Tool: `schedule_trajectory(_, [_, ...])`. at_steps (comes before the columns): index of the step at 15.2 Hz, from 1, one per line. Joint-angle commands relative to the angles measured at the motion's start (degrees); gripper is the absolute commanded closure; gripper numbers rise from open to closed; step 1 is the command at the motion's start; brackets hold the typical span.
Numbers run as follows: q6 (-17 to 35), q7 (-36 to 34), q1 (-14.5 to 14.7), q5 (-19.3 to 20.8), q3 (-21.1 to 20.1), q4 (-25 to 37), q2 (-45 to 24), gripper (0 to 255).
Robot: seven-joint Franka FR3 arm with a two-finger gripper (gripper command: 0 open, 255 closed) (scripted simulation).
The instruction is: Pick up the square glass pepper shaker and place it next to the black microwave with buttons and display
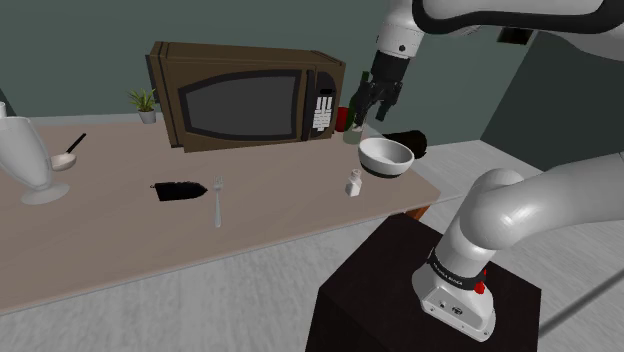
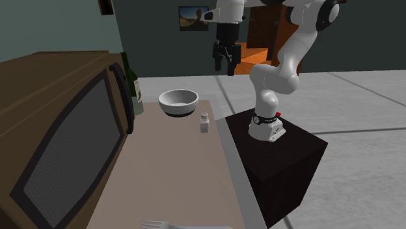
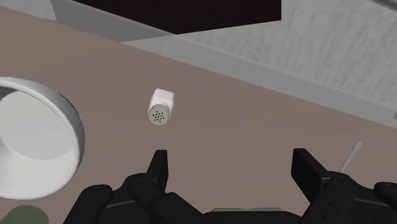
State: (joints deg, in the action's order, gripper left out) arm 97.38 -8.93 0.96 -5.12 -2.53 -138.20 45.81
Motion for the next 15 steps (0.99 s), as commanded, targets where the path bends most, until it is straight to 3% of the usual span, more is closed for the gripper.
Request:
schedule_trajectory(1, [0.0, 0.0, 0.0, 0.0, 0.0, 0.0, 0.0, 0])
schedule_trajectory(8, [12.16, 5.88, -0.93, 4.06, 1.86, -10.94, -2.15, 0])
schedule_trajectory(15, [26.54, 11.14, -2.98, 8.91, 4.12, -18.74, -9.2, 0])
